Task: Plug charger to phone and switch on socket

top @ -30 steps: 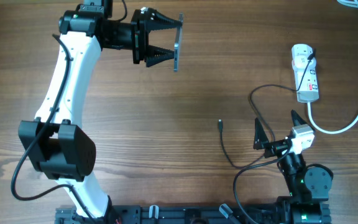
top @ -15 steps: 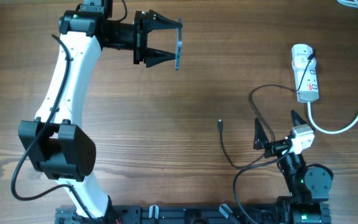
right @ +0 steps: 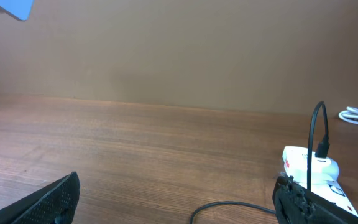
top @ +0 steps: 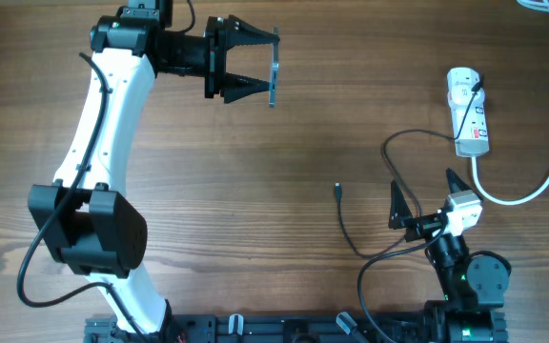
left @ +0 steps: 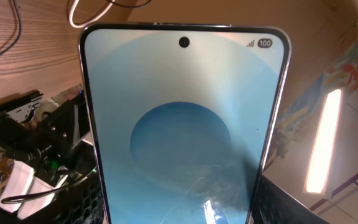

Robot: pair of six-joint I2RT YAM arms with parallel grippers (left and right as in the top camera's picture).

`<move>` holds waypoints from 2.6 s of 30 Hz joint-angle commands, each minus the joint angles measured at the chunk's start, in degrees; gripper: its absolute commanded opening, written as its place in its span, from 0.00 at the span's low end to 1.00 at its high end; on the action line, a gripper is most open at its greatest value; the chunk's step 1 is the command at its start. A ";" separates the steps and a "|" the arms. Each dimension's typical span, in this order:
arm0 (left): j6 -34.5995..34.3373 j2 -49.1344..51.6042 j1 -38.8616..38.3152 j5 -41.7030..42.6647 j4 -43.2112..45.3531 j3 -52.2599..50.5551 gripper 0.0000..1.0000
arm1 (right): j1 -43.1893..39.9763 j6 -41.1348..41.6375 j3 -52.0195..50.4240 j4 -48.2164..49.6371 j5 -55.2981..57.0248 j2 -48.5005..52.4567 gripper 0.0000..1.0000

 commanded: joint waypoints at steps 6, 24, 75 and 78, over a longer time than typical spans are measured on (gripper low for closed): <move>-0.50 -2.12 0.37 3.15 0.00 0.42 0.67 | 0.28 -0.57 -0.02 0.13 -0.52 -0.24 1.00; -3.54 -2.12 0.37 3.21 0.00 0.42 0.67 | 0.28 -0.55 -0.02 0.13 -0.52 -0.24 1.00; -4.39 -2.12 0.37 0.90 0.00 0.42 0.67 | 0.28 23.98 55.41 -42.82 -30.42 33.42 1.00; -4.37 -2.12 0.37 0.87 0.00 0.42 0.66 | 0.31 29.55 58.16 -35.10 -46.49 39.41 1.00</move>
